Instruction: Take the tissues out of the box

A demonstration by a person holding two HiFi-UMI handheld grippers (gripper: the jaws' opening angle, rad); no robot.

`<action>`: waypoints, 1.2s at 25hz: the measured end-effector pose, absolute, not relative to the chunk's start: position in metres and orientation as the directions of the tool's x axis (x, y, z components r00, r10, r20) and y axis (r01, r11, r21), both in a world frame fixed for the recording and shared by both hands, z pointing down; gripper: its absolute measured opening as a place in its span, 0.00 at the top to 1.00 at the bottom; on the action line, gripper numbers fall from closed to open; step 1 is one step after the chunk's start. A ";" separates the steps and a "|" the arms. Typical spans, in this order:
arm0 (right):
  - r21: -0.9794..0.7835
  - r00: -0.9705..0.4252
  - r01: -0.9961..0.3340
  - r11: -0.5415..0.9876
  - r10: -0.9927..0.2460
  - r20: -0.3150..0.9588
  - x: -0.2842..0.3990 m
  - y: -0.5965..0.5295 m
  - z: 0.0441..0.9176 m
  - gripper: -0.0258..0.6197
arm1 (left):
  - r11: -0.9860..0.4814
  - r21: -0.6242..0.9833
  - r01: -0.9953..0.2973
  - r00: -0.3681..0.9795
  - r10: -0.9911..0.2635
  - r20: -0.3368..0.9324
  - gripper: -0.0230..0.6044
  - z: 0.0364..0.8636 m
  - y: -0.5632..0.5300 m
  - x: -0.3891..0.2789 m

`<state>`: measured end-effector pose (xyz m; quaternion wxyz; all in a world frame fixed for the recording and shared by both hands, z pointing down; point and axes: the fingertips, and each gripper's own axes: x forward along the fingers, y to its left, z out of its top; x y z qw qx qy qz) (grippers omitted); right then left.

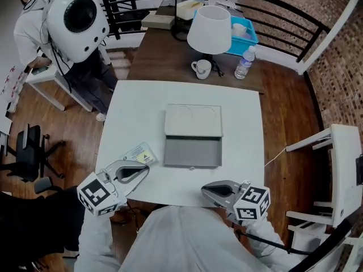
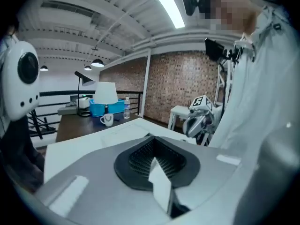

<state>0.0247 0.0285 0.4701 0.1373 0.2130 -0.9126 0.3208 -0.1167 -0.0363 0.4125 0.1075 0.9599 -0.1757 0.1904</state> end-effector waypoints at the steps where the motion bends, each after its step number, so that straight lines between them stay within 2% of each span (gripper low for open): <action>1: -0.526 -0.871 -0.479 0.703 -0.307 0.384 0.026 0.029 0.468 0.96 | -0.918 0.186 -0.350 0.892 -0.266 0.366 0.94 0.415 -0.024 -0.108; 4: -0.528 -0.871 -0.483 0.698 -0.318 0.375 0.029 0.030 0.464 0.96 | -0.909 0.286 -0.303 0.926 -0.210 0.313 0.94 0.427 -0.001 -0.088; 7: -0.530 -0.871 -0.482 0.698 -0.315 0.378 0.031 0.030 0.464 0.96 | -0.899 0.317 -0.301 0.932 -0.206 0.300 0.94 0.432 0.003 -0.079; 30: -0.465 -0.842 -0.515 0.720 -0.324 0.430 0.034 0.036 0.466 0.96 | -0.916 0.246 -0.318 0.895 -0.205 0.396 0.94 0.444 0.000 -0.087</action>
